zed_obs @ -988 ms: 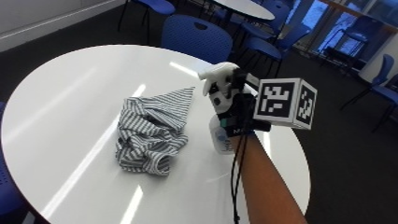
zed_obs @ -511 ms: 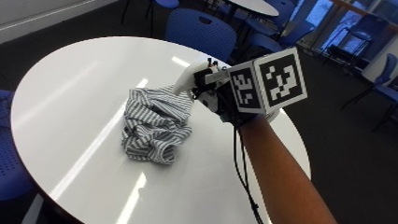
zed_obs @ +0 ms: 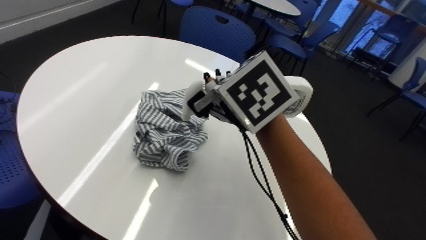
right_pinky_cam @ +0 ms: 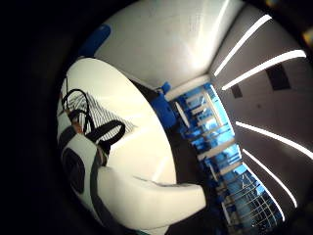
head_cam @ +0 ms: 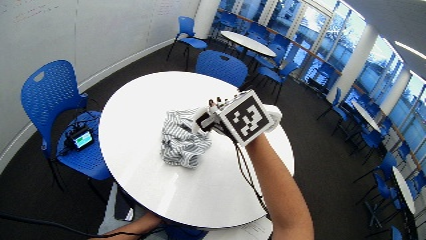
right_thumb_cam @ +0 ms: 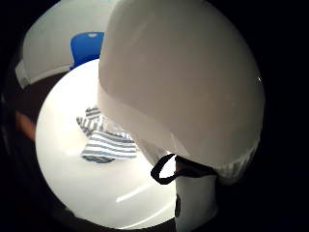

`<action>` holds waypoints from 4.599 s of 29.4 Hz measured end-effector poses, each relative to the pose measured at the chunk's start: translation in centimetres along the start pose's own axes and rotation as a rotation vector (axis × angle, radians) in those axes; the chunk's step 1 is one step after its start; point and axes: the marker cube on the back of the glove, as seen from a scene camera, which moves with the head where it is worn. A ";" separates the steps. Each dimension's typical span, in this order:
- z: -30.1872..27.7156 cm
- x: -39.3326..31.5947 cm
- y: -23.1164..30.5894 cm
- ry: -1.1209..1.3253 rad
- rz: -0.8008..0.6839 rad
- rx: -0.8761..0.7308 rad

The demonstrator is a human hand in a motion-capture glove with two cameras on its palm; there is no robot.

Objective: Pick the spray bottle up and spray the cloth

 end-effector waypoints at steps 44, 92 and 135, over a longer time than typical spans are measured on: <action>-0.4 -2.2 -1.1 0.015 -0.127 -0.022; -0.6 -9.0 -19.1 -1.323 0.797 0.285; -3.1 -9.3 -18.0 -1.317 0.805 0.248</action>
